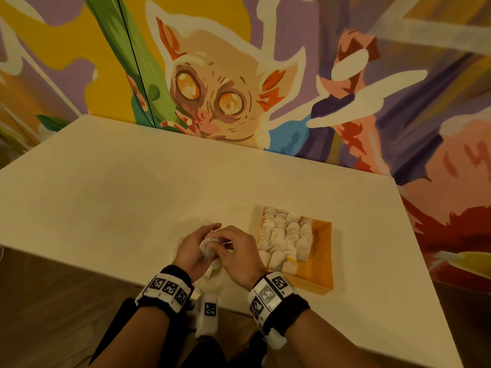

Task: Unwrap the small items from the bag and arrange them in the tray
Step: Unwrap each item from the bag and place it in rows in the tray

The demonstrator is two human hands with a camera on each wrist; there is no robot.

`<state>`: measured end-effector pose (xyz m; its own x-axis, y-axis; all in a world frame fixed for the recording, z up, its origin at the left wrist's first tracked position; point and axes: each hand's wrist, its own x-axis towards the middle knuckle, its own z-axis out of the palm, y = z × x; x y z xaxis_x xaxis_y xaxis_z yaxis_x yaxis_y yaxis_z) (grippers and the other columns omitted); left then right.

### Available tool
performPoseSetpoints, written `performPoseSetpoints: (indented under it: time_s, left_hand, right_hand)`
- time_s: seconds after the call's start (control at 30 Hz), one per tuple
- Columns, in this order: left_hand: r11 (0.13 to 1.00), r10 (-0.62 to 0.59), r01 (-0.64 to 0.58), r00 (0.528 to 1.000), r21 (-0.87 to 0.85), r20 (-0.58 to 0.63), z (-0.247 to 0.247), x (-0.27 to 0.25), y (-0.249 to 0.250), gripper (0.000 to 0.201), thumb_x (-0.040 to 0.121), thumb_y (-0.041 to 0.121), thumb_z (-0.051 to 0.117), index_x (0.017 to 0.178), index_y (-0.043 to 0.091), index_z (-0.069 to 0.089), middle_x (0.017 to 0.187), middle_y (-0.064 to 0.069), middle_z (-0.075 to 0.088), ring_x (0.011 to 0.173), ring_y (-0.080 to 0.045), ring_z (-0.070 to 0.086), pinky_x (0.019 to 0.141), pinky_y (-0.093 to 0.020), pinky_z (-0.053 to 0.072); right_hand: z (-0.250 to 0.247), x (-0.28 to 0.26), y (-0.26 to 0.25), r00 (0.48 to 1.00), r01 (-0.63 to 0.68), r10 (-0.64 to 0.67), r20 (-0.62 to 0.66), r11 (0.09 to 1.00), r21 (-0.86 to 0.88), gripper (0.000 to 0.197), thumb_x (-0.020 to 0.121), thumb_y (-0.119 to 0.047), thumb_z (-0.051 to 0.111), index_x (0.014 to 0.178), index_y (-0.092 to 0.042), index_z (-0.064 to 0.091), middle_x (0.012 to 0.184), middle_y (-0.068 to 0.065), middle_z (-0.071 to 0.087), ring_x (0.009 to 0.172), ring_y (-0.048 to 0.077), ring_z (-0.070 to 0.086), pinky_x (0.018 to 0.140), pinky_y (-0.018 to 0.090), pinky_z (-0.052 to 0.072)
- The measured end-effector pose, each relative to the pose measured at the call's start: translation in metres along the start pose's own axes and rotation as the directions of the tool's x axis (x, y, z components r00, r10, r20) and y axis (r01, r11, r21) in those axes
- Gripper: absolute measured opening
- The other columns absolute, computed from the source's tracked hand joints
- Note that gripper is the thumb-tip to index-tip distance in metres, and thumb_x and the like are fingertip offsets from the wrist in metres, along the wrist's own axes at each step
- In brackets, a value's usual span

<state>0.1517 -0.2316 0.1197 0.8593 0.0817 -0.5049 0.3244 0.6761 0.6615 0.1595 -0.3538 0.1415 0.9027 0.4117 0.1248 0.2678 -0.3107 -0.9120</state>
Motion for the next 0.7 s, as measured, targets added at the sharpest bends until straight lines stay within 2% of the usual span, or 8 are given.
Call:
performPoseSetpoints:
  time_s: [0.07, 0.1, 0.2, 0.33, 0.47, 0.57, 0.63, 0.7]
  left_hand:
    - [0.999, 0.016, -0.014, 0.999, 0.04, -0.035, 0.0, 0.003, 0.0, 0.033, 0.098, 0.033, 0.05, 0.099, 0.001, 0.061, 0.09, -0.02, 0.068, 0.085, -0.029, 0.069, 0.079, -0.039, 0.056]
    - [0.998, 0.024, -0.018, 0.996, 0.068, -0.086, 0.0, 0.006, 0.0, 0.037, 0.096, 0.037, 0.055, 0.098, 0.001, 0.062, 0.09, -0.02, 0.067, 0.084, -0.029, 0.067, 0.076, -0.038, 0.055]
    - [0.99, 0.083, -0.057, 0.976, 0.13, -0.201, 0.004, 0.003, 0.005, 0.033, 0.091, 0.04, 0.063, 0.088, 0.008, 0.059, 0.068, -0.005, 0.053, 0.056, -0.015, 0.049, 0.043, -0.023, 0.037]
    - [0.904, 0.182, -0.187, 0.982, 0.385, 0.05, 0.023, -0.01, 0.012, 0.038, 0.079, 0.037, 0.074, 0.1, 0.006, 0.069, 0.063, 0.002, 0.048, 0.053, -0.013, 0.039, 0.043, -0.022, 0.026]
    - [0.668, 0.269, -0.374, 0.927, 0.643, 0.26, 0.053, -0.018, 0.015, 0.015, 0.084, 0.021, 0.073, 0.091, 0.007, 0.076, 0.055, 0.012, 0.059, 0.046, -0.008, 0.044, 0.041, -0.02, 0.035]
    - [0.513, 0.364, -0.487, 0.869, 0.707, 0.334, 0.066, -0.016, 0.014, 0.007, 0.087, 0.017, 0.071, 0.084, 0.013, 0.076, 0.065, 0.018, 0.069, 0.058, 0.007, 0.059, 0.06, -0.009, 0.044]
    - [0.454, 0.374, -0.514, 0.852, 0.728, 0.367, 0.069, -0.011, 0.011, 0.005, 0.085, 0.02, 0.074, 0.082, 0.019, 0.077, 0.081, 0.015, 0.074, 0.083, 0.001, 0.067, 0.084, -0.023, 0.048]
    - [0.417, 0.361, -0.516, 0.85, 0.748, 0.385, 0.068, -0.006, 0.007, 0.004, 0.084, 0.022, 0.075, 0.08, 0.022, 0.077, 0.086, 0.012, 0.074, 0.091, -0.005, 0.067, 0.091, -0.03, 0.047]
  right_hand:
    - [-0.005, 0.0, 0.0, 0.996, -0.064, 0.068, -0.059, 0.996, 0.068, 0.013, 0.088, -0.017, 0.068, 0.099, -0.018, 0.073, 0.093, -0.01, 0.069, 0.086, 0.003, 0.062, 0.078, 0.026, 0.054]
    - [-0.009, 0.0, 0.001, 0.992, -0.08, 0.087, -0.088, 0.993, 0.089, 0.011, 0.088, -0.019, 0.069, 0.098, -0.018, 0.073, 0.086, -0.012, 0.068, 0.081, 0.002, 0.061, 0.075, 0.023, 0.053]
    - [-0.028, 0.0, 0.004, 0.982, -0.082, 0.096, -0.164, 0.992, 0.094, 0.011, 0.085, -0.024, 0.073, 0.096, -0.022, 0.072, 0.076, -0.012, 0.063, 0.072, 0.001, 0.059, 0.067, 0.019, 0.051]
    - [-0.06, 0.0, 0.007, 0.961, -0.124, 0.146, -0.235, 0.987, 0.103, 0.014, 0.077, -0.025, 0.081, 0.087, -0.022, 0.072, 0.074, -0.011, 0.066, 0.068, 0.0, 0.061, 0.064, 0.015, 0.049]
    - [-0.081, -0.004, 0.013, 0.965, -0.149, 0.164, -0.204, 0.985, 0.087, 0.007, 0.082, -0.025, 0.076, 0.089, -0.022, 0.076, 0.084, -0.011, 0.073, 0.078, 0.005, 0.067, 0.075, 0.025, 0.055]
    - [-0.091, -0.009, 0.017, 0.965, -0.144, 0.15, -0.217, 0.989, 0.043, 0.013, 0.089, -0.024, 0.069, 0.087, -0.035, 0.073, 0.086, -0.017, 0.072, 0.085, 0.001, 0.065, 0.078, 0.018, 0.051]
    - [-0.098, -0.013, 0.017, 0.963, -0.156, 0.148, -0.225, 0.988, -0.018, 0.017, 0.09, -0.024, 0.066, 0.085, -0.04, 0.07, 0.084, -0.023, 0.069, 0.084, -0.005, 0.062, 0.073, 0.009, 0.046]
    - [-0.103, -0.016, 0.019, 0.96, -0.166, 0.144, -0.24, 0.984, -0.072, 0.012, 0.09, -0.023, 0.066, 0.087, -0.033, 0.072, 0.085, -0.022, 0.068, 0.08, -0.007, 0.059, 0.068, 0.006, 0.044]
